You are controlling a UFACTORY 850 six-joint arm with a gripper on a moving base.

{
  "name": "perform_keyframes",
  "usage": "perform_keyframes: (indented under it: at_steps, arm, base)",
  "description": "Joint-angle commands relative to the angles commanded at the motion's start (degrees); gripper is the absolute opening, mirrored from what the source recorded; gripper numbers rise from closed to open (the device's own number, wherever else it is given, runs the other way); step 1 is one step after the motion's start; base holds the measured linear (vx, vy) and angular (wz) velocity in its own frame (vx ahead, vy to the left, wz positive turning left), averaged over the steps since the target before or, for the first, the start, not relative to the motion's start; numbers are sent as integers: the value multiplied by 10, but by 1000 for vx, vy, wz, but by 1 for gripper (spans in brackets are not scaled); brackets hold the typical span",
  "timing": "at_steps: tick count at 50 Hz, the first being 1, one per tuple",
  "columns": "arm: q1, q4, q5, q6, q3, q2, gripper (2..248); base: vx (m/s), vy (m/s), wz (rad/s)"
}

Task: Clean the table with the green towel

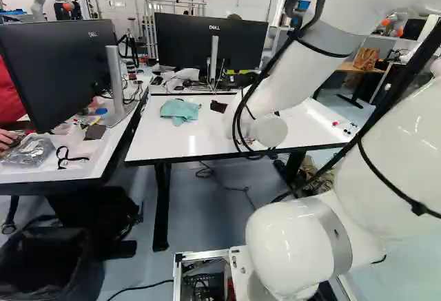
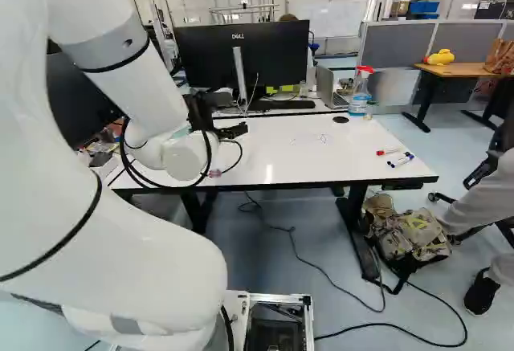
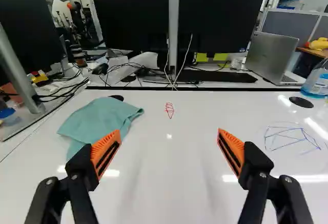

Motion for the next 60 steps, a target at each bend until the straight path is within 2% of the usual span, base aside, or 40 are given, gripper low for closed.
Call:
perform_keyframes:
  at_steps: [9, 60]
  arm:
    - [14, 0, 0, 0, -23, -11, 247]
    - [89, 0, 0, 0, -152, -141, 247]
  base:
    - [0, 0, 0]
    - [0, 0, 0]
